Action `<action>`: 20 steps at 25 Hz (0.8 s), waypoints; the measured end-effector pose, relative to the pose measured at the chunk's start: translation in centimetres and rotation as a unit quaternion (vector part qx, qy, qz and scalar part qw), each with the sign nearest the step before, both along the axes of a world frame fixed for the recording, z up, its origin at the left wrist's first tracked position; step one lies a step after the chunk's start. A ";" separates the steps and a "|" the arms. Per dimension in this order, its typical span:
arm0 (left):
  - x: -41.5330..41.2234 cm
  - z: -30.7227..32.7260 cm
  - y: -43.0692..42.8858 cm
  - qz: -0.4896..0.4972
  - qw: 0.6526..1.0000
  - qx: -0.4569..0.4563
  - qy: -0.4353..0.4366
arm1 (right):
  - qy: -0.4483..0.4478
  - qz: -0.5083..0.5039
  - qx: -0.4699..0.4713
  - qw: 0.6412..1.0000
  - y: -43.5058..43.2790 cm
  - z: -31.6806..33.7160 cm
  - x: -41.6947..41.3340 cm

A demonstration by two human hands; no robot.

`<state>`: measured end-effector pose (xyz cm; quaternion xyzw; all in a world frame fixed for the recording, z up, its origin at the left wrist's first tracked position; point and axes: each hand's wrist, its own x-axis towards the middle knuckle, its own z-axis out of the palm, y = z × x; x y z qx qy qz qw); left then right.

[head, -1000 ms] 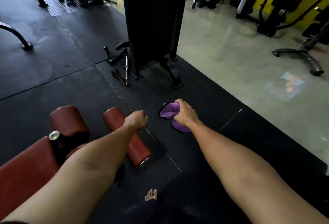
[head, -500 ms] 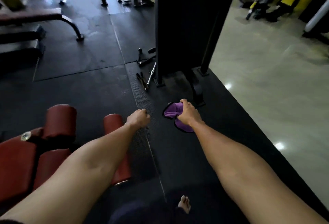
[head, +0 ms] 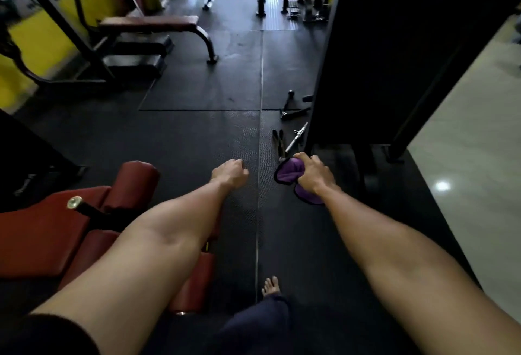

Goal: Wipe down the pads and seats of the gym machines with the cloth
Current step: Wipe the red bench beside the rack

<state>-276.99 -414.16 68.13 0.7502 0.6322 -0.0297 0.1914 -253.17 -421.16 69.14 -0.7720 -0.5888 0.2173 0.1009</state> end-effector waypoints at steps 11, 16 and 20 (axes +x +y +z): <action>3.9 4.7 17.4 0.147 0.988 0.034 -0.020 | -0.040 0.124 0.019 0.991 23.4 5.9 6.2; 7.4 6.7 25.2 0.242 0.968 0.061 -0.028 | -0.021 0.233 0.034 0.972 35.7 7.3 7.2; 8.8 8.3 29.8 0.289 0.954 0.072 -0.027 | -0.009 0.297 0.054 0.953 43.5 8.7 7.3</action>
